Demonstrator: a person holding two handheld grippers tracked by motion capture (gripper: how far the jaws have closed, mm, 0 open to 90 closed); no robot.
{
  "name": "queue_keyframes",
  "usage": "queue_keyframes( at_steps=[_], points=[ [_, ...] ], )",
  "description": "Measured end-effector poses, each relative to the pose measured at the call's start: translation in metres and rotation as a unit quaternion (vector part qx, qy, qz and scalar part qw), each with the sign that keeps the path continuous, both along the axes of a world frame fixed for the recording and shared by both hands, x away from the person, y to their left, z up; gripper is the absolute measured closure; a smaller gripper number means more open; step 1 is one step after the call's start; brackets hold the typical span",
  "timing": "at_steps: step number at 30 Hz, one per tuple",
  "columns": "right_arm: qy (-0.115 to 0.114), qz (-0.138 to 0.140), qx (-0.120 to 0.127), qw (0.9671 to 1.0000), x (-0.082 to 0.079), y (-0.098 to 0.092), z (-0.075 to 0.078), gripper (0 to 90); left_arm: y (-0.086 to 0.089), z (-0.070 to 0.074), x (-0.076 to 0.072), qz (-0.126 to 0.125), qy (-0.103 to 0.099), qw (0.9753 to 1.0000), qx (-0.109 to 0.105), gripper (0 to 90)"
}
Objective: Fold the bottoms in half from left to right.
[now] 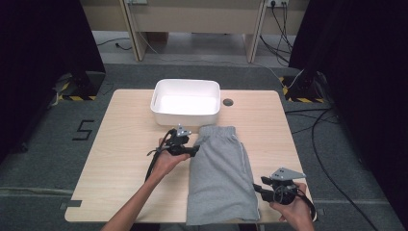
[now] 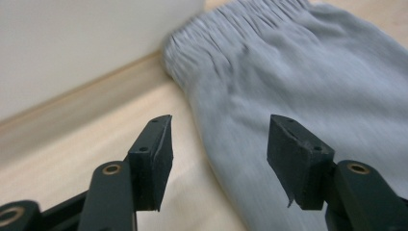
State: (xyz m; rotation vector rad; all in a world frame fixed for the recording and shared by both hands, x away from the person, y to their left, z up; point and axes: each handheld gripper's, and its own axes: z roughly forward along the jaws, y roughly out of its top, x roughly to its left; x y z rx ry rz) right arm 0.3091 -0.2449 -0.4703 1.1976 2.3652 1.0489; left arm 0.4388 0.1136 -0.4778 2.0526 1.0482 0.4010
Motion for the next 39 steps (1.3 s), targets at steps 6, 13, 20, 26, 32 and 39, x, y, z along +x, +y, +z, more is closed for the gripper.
queue_keyframes(
  at_steps=[6,13,20,26,32,39],
  points=[
    [-0.015,-0.023,0.018,0.9995,0.038,0.002,0.005,52.1,0.015,-0.015,-0.038,-0.009,0.025,0.9994,-0.024,37.0],
    [-0.017,-0.024,-0.011,0.9995,0.092,0.036,0.001,51.6,0.016,-0.029,-0.071,-0.016,0.027,0.9988,-0.038,33.8],
    [0.007,-0.019,-0.039,0.999,0.116,0.053,-0.018,71.4,0.013,-0.04,-0.078,-0.016,-0.002,0.9999,0.004,32.6],
    [-0.034,-0.033,-0.032,0.9984,0.117,0.041,0.001,83.4,0.013,-0.042,-0.08,-0.021,-0.016,0.9997,0.004,34.5],
    [0.006,-0.05,-0.055,0.9972,0.129,0.04,-0.025,79.3,0.012,-0.042,-0.081,-0.024,-0.017,0.9996,0.004,37.9],
    [-0.001,-0.054,-0.043,0.9976,0.116,0.032,-0.008,56.2,0.013,-0.042,-0.081,-0.023,-0.016,0.9996,0.004,37.8]
  ],
)
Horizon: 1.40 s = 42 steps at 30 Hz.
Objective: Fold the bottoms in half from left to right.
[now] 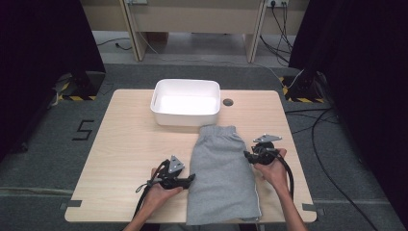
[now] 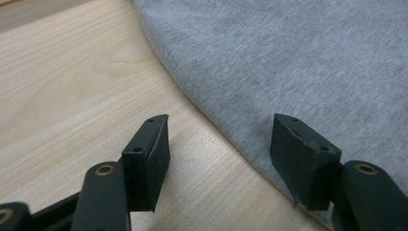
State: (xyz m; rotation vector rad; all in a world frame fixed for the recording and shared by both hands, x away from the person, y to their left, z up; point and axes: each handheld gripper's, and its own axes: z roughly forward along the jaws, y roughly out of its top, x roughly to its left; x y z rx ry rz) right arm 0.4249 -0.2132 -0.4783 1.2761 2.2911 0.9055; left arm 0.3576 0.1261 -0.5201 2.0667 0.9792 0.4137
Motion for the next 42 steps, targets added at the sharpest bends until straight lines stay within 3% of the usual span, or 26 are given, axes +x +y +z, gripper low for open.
queue_keyframes(
  at_steps=[3,9,11,12,13,14,16,18,21,24,28,33,35,37,40,42],
  points=[
    [-0.004,0.021,-0.005,0.9998,-0.023,-0.006,0.006,54.3,0.0,0.0,0.0,0.001,0.0,1.0,0.0,37.4],
    [0.021,0.066,-0.011,0.9975,-0.076,-0.01,0.001,56.6,0.0,0.0,0.0,0.002,0.0,1.0,0.001,36.8],
    [0.018,0.068,-0.035,0.9969,-0.081,-0.01,-0.004,59.1,0.0,0.0,0.0,0.002,0.0,1.0,0.001,36.8],
    [0.018,0.064,-0.06,0.996,-0.083,-0.01,-0.009,58.9,0.0,0.0,0.0,0.002,0.0,1.0,0.001,36.8],
    [0.022,0.06,-0.063,0.996,-0.083,-0.012,-0.014,59.7,0.0,0.0,0.0,0.002,0.0,1.0,0.001,36.8],
    [0.025,0.059,-0.051,0.9966,-0.083,-0.013,-0.016,60.0,0.0,0.0,0.0,0.002,0.0,1.0,0.001,36.8],
    [0.027,0.054,-0.05,0.9969,-0.083,-0.015,-0.014,59.1,0.0,0.0,0.001,0.003,0.0,1.0,-0.001,36.8],
    [0.013,0.051,-0.057,0.997,-0.085,-0.013,-0.008,56.1,0.001,0.0,0.001,0.004,0.001,1.0,-0.002,36.6],
    [-0.016,0.05,-0.047,0.9975,-0.094,-0.007,0.004,53.3,0.001,0.0,0.001,0.008,0.002,1.0,-0.002,36.7],
    [-0.027,0.072,-0.029,0.9966,-0.107,0.003,0.011,52.3,0.002,0.004,-0.005,0.0,0.019,0.9996,-0.019,37.3],
    [-0.019,0.099,-0.004,0.9949,-0.121,0.016,0.007,51.2,-0.002,0.012,-0.022,-0.013,0.008,0.9994,-0.033,35.6],
    [-0.003,0.112,-0.003,0.9937,-0.127,0.022,0.0,49.9,-0.01,0.008,-0.046,-0.037,0.001,0.9992,-0.012,34.6],
    [0.006,0.114,-0.005,0.9934,-0.128,0.021,-0.004,47.6,-0.01,0.003,-0.052,-0.047,-0.003,0.9988,0.017,34.1],
    [0.027,0.112,-0.009,0.9933,-0.129,0.019,-0.008,44.7,-0.003,0.002,-0.055,-0.043,0.004,0.999,0.008,33.6],
    [0.049,0.101,-0.021,0.9934,-0.131,0.012,-0.015,41.9,0.006,0.005,-0.059,-0.042,-0.002,0.9987,0.028,32.4],
    [0.048,0.101,-0.013,0.9937,-0.133,0.008,-0.018,41.9,0.013,0.006,-0.064,-0.039,-0.009,0.9979,0.051,32.2]
  ],
)
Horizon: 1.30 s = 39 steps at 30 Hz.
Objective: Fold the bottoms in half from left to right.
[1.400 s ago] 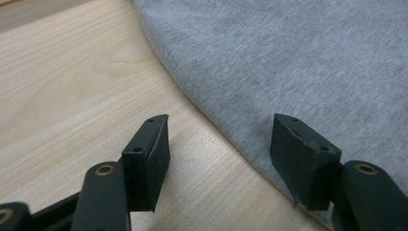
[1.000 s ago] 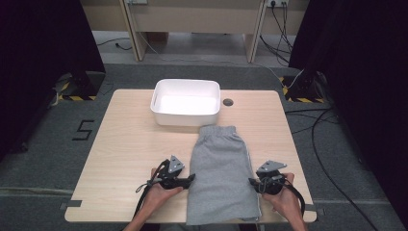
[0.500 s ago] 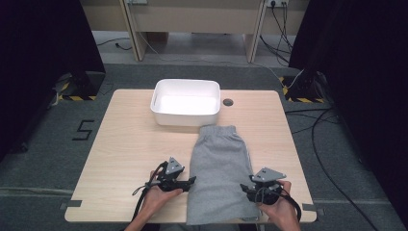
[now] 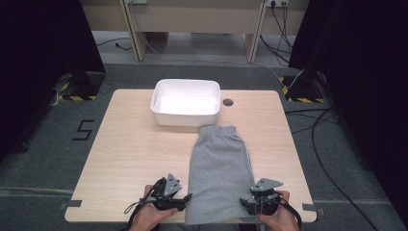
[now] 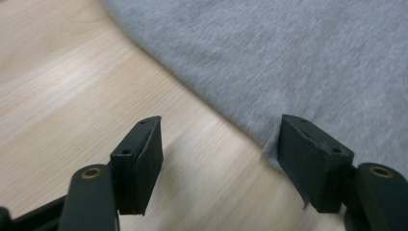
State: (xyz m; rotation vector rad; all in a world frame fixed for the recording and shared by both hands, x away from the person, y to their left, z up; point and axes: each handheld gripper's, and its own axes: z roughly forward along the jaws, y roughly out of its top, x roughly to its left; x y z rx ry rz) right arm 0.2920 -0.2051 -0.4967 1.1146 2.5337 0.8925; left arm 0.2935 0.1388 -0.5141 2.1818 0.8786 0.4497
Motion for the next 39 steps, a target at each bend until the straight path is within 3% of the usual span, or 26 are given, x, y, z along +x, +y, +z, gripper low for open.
queue_keyframes(
  at_steps=[3,4,6,9,11,16,18,20,24,28,32,39],
  points=[
    [-0.004,-0.003,0.002,1.0,-0.003,-0.002,0.004,39.7,0.006,0.0,-0.007,0.006,-0.009,0.9999,0.002,33.3],
    [-0.008,-0.004,0.002,1.0,-0.003,-0.002,0.006,39.2,0.007,0.001,-0.009,0.009,-0.008,0.9999,-0.009,33.3],
    [-0.017,-0.01,0.007,0.9998,-0.005,0.0,0.01,38.6,0.006,0.005,-0.012,0.012,0.002,0.9986,-0.052,33.2],
    [-0.023,0.004,0.013,0.9996,-0.008,0.006,0.013,38.6,0.002,0.01,-0.014,0.01,-0.006,0.9976,-0.068,33.0],
    [-0.024,0.012,0.016,0.9995,-0.009,0.011,0.013,38.6,-0.004,0.011,-0.013,0.001,0.002,0.9973,-0.074,32.7],
    [-0.016,0.023,0.011,0.9995,-0.01,0.016,0.007,38.3,-0.019,0.007,-0.011,-0.014,0.008,0.9978,-0.064,31.9],
    [-0.01,0.024,0.008,0.9996,-0.01,0.017,0.004,37.9,-0.022,0.003,-0.011,-0.02,0.012,0.9984,-0.051,31.6],
    [-0.005,0.027,0.0,0.9996,-0.01,0.018,0.0,36.9,-0.024,-0.002,-0.012,-0.036,0.033,0.9982,-0.035,30.2],
    [-0.004,0.032,-0.013,0.9994,-0.012,0.021,-0.001,34.9,-0.02,-0.003,-0.015,-0.031,0.028,0.9985,-0.037,30.0],
    [-0.001,0.034,-0.014,0.9993,-0.013,0.022,0.002,34.9,-0.018,0.0,-0.019,-0.04,0.024,0.9987,-0.023,31.0],
    [-0.029,0.019,0.013,0.9993,-0.011,0.019,0.013,34.9,-0.016,0.004,-0.015,-0.033,0.027,0.9979,-0.048,30.6],
    [-0.038,0.013,0.014,0.9991,0.003,0.016,0.015,34.8,-0.017,0.007,0.01,-0.017,0.022,0.9974,-0.066,30.4]
  ],
)
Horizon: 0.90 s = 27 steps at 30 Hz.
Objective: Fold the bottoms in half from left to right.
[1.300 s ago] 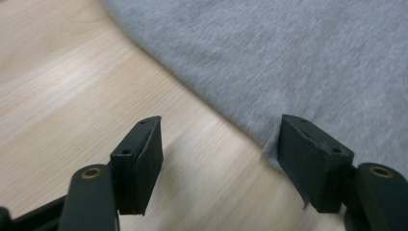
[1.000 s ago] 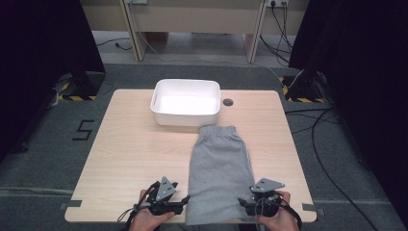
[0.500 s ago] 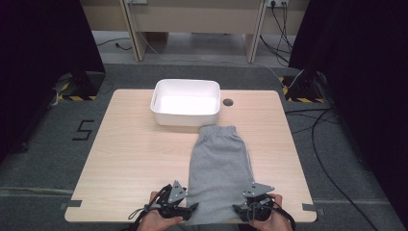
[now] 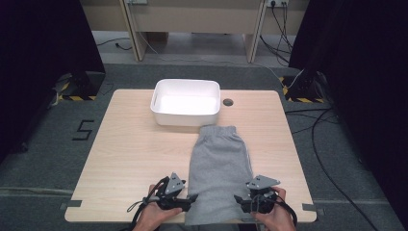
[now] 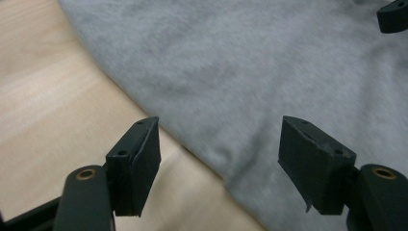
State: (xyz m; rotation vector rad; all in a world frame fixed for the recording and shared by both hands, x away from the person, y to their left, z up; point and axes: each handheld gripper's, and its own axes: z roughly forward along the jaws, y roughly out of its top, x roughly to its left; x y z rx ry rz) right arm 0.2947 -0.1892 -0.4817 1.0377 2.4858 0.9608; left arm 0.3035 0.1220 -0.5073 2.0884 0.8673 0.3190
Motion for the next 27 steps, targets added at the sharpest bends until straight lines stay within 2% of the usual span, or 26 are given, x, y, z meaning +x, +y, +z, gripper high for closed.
queue_keyframes(
  at_steps=[1,8,11,15,19,27],
  points=[
    [-0.006,0.002,-0.002,1.0,0.005,0.001,0.001,34.8,-0.002,0.0,0.008,0.004,0.001,1.0,0.0,30.5],
    [0.008,-0.005,-0.016,0.9998,0.042,0.01,-0.008,34.8,-0.007,-0.002,0.037,0.022,0.004,0.9998,0.0,30.9],
    [0.009,-0.007,-0.026,0.9996,0.05,0.014,-0.011,34.9,-0.011,-0.002,0.049,0.028,0.002,0.9996,-0.002,30.9],
    [0.004,-0.011,-0.024,0.9996,0.057,0.017,-0.009,35.0,-0.015,-0.005,0.061,0.035,0.005,0.9994,-0.002,31.3],
    [0.012,-0.011,-0.032,0.9994,0.061,0.019,-0.013,34.6,-0.016,-0.011,0.062,0.033,0.005,0.9993,0.015,31.2],
    [0.008,-0.014,-0.035,0.9993,0.059,0.022,-0.018,32.2,-0.015,-0.012,0.058,0.036,-0.004,0.9991,0.021,31.2]
  ],
)
